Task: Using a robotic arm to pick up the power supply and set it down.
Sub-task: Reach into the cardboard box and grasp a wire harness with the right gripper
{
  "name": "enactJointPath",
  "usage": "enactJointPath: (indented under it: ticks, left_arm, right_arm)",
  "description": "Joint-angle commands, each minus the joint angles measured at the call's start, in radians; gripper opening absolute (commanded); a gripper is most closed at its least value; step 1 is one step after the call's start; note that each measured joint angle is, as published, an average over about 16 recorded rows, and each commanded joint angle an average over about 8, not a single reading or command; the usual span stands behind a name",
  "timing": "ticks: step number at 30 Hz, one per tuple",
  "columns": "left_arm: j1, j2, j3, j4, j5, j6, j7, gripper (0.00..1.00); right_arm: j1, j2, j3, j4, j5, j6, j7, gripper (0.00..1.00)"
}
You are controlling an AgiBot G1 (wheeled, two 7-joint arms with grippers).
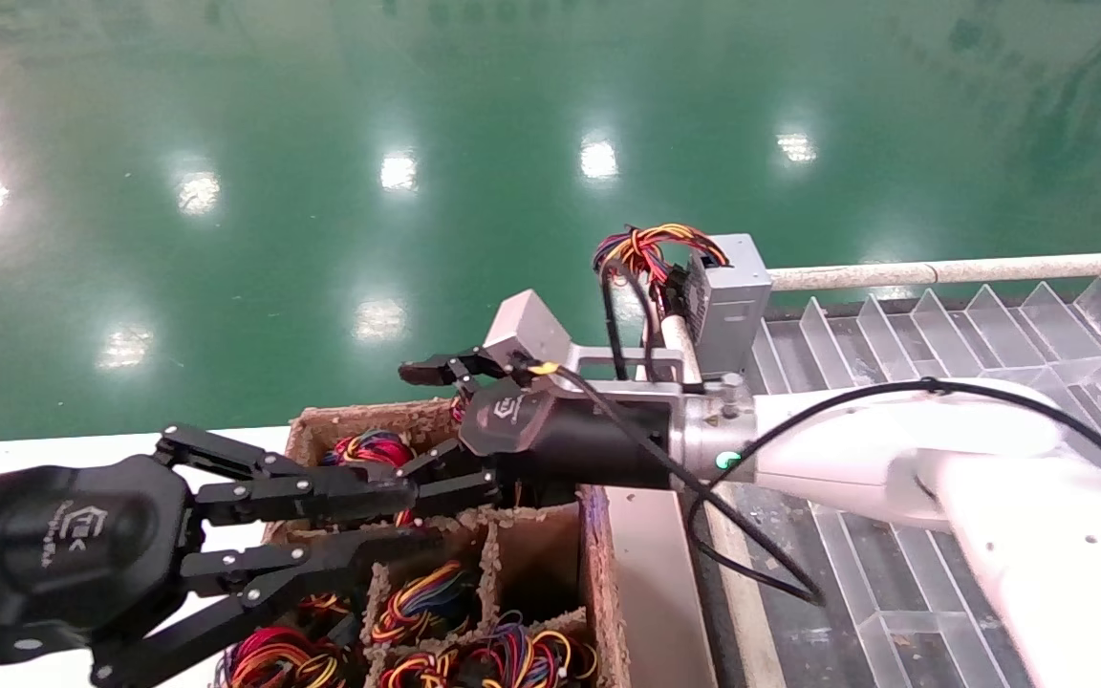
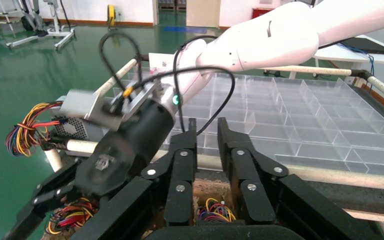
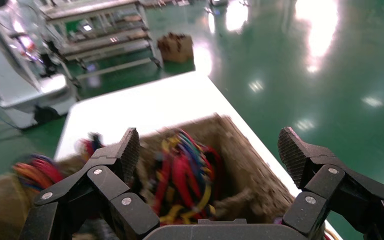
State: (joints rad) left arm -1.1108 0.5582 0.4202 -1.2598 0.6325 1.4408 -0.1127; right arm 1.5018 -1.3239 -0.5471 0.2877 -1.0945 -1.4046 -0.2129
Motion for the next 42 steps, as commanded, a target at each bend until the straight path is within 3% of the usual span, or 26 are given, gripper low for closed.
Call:
enactJointPath:
  ticks: [1,2,4,16,42]
  left_arm:
    - [0.000,0.000,0.000,0.000,0.000,0.000,0.000,0.00]
    - [0.000,0.000,0.000,0.000,0.000,0.000,0.000,0.00]
    - [0.000,0.000,0.000,0.000,0.000,0.000,0.000,0.00]
    - [0.000,0.000,0.000,0.000,0.000,0.000,0.000,0.00]
    - [0.000,0.000,0.000,0.000,0.000,0.000,0.000,0.00]
  right_arm:
    - [0.014,-0.025,-0.008,-0.044,-0.013,0.026,-0.022,0.16]
    - [0.015,-0.028,-0.012,-0.048,-0.014,0.028,-0.025,0.05]
    - [0.016,-0.031,-0.021,-0.049,-0.013,0.024,-0.030,0.00]
    - [0.015,-0.035,-0.078,-0.033,0.018,-0.032,-0.028,0.00]
    - [0.011,-0.023,-0.153,-0.100,0.090,0.039,-0.044,0.00]
